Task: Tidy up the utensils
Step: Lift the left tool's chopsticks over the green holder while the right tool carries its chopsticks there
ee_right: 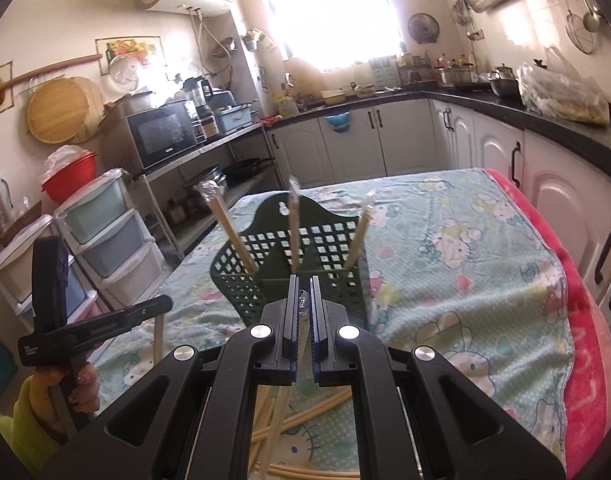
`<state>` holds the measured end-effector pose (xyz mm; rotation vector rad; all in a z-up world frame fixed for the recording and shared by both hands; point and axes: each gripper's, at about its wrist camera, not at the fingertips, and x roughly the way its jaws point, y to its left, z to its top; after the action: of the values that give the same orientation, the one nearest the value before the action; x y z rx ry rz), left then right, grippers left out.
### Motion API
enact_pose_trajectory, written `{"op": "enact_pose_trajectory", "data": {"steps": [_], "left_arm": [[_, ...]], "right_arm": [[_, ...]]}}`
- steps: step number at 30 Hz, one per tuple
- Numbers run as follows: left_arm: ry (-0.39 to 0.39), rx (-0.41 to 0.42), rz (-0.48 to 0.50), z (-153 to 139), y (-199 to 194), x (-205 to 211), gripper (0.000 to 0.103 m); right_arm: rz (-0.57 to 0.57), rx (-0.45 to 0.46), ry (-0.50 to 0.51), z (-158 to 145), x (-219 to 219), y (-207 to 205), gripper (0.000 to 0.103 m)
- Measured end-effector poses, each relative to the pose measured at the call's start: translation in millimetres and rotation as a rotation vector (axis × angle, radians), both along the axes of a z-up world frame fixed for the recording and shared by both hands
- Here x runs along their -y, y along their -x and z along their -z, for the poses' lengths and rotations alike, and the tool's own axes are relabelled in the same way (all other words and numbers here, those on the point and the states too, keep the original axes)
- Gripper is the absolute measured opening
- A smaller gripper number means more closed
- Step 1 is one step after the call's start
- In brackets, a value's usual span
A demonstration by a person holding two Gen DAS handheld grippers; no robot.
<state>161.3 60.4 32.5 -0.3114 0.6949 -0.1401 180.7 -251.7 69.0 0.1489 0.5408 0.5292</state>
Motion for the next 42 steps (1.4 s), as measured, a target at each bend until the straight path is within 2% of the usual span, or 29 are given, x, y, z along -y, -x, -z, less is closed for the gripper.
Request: {"op": "enact_pose_trajectory", "data": {"steps": [21, 42], "left_arm": [[-0.013, 0.132, 0.072, -53, -15, 28, 0.003], [-0.031, 0.204, 0.114, -83, -24, 47, 0.003]], "right_arm": [[-0.048, 0.096, -0.012, -35, -19, 5, 0.004], [-0.038, 0.184, -0.035, -68, -16, -1, 0.004]]}}
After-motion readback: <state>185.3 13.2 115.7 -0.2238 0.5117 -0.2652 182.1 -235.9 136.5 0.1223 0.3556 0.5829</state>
